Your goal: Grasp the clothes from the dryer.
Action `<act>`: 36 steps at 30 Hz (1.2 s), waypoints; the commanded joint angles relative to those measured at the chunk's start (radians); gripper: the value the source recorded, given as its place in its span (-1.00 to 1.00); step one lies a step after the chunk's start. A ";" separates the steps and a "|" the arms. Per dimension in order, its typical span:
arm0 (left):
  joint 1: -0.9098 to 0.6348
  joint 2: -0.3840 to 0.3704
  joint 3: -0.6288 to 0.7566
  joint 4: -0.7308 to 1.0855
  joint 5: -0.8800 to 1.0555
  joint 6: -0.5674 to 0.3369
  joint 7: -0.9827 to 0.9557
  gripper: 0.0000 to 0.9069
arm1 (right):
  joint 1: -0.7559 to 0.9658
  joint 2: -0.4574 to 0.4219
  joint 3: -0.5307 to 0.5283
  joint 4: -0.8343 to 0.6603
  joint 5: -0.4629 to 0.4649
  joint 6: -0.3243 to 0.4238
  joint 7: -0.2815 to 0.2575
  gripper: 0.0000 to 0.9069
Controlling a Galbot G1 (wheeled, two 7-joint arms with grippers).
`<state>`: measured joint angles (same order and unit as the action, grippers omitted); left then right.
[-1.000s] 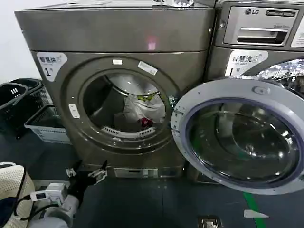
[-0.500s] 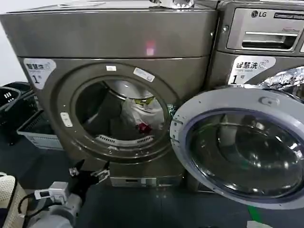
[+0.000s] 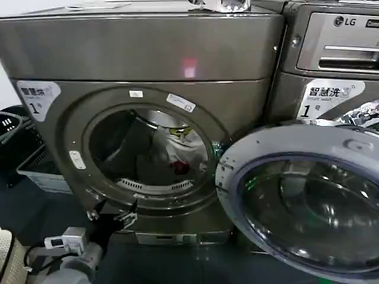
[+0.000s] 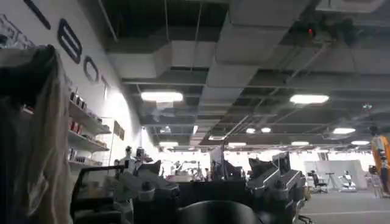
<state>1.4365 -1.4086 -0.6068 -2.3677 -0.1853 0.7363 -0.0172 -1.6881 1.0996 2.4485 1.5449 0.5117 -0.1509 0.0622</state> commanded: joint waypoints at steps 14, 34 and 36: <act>-0.005 -0.005 0.013 0.009 0.012 0.049 0.007 1.00 | -0.004 0.006 0.005 -0.011 -0.002 0.006 -0.003 1.00; -0.006 -0.010 0.023 0.014 0.055 0.049 0.024 1.00 | -0.005 0.010 0.001 -0.024 -0.009 0.033 0.004 1.00; -0.014 -0.015 0.026 0.023 0.095 0.049 0.042 1.00 | -0.006 0.011 0.002 -0.023 -0.009 0.033 0.004 1.00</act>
<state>1.4303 -1.4189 -0.5840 -2.3546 -0.1363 0.7363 0.0061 -1.6945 1.1112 2.4499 1.5224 0.5023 -0.1258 0.0647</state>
